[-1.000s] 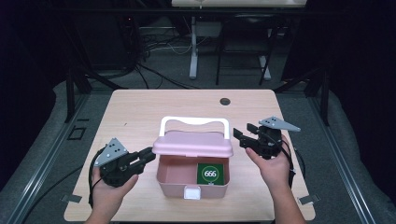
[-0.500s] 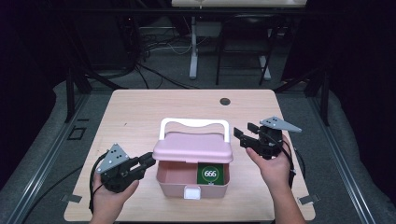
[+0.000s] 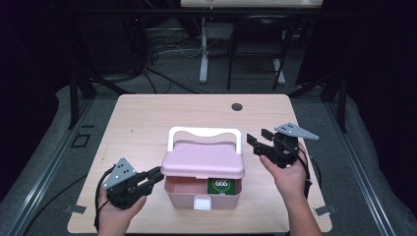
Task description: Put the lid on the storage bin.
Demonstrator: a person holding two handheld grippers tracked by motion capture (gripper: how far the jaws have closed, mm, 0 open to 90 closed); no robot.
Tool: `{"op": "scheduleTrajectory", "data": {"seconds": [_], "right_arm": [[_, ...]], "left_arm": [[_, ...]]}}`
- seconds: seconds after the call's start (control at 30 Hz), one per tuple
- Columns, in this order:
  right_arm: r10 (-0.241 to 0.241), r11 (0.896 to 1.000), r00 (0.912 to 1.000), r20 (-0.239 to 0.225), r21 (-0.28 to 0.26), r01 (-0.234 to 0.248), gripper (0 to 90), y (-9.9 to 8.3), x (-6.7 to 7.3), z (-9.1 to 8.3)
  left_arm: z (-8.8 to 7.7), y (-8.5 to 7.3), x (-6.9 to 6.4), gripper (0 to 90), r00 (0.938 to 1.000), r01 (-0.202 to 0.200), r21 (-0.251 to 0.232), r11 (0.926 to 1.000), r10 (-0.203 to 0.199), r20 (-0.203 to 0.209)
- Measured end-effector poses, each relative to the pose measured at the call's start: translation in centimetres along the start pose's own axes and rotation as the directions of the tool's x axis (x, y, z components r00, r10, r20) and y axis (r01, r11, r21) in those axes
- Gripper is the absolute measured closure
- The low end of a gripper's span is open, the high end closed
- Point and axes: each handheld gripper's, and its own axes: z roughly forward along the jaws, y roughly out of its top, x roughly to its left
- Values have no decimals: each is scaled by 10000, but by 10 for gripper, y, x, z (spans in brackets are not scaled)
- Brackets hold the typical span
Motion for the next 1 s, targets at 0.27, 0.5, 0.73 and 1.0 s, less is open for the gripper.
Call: {"op": "scheduleTrajectory", "data": {"seconds": [0.27,0.5,0.73,1.0], "right_arm": [[13,10000,10000,-3,-31,-13,416,0,0,1],[10,10000,10000,10,-14,-10,416,0,0,0],[2,10000,10000,28,-20,-2,416,0,0,0],[0,10000,10000,10,30,0,416,-1,1,1]], "left_arm": [[1,-13,-1,779,9998,187,127,9997,-189,97],[0,-25,-4,779,9994,337,51,9994,-337,30],[-3,-29,-6,773,9998,144,389,9991,-150,141],[-4,-35,-6,769,9996,242,431,9988,-248,135]]}}
